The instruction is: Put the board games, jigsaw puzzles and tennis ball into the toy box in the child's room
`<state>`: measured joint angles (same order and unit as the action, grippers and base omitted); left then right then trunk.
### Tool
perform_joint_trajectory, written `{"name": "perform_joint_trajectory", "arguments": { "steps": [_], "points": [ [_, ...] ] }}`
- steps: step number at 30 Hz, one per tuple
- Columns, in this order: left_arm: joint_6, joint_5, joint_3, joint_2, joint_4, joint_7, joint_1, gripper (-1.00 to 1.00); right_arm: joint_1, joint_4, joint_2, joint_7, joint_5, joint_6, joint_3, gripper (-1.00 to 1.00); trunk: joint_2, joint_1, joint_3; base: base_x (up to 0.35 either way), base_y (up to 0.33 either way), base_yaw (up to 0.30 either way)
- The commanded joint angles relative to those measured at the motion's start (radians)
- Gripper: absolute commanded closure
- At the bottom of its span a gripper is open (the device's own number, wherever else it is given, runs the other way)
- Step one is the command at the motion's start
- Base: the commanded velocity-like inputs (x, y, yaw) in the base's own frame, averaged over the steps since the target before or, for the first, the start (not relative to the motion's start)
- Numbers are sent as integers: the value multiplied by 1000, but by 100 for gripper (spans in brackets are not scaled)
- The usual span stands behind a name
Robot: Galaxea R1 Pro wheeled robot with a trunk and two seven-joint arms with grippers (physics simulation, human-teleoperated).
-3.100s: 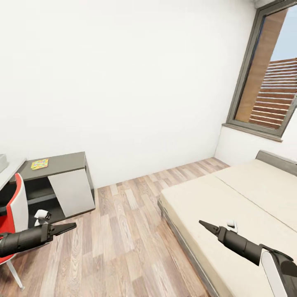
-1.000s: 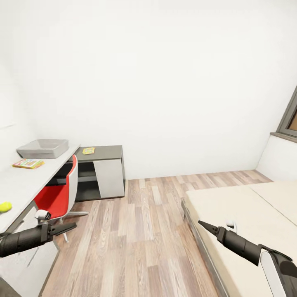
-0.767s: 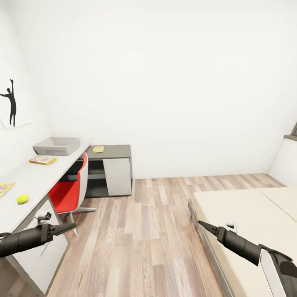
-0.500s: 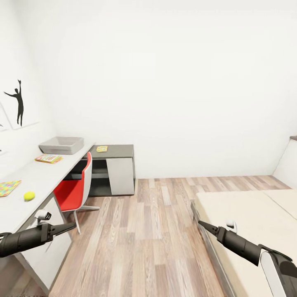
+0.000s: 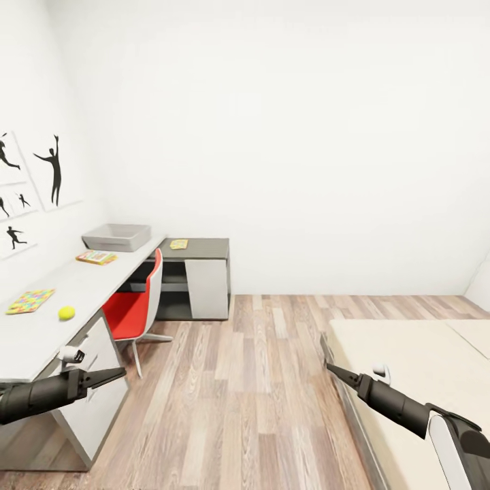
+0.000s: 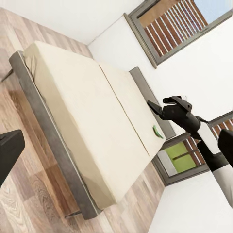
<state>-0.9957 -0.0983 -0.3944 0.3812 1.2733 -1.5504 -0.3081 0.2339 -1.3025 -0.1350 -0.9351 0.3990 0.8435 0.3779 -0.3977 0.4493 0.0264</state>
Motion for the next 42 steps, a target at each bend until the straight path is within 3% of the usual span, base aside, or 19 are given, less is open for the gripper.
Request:
{"name": "perform_joint_trajectory", "arguments": {
  "steps": [1,42],
  "points": [
    [-11,1,0,0,0,-4,-1,-100,1,0,0,-2,1,5,1,-100,-2,1,2,-8,-9,131],
    [-10,1,-1,1,0,-5,-1,-100,1,0,0,-9,7,-4,1,-100,-2,1,-34,-38,-37,-1]
  ]
}}
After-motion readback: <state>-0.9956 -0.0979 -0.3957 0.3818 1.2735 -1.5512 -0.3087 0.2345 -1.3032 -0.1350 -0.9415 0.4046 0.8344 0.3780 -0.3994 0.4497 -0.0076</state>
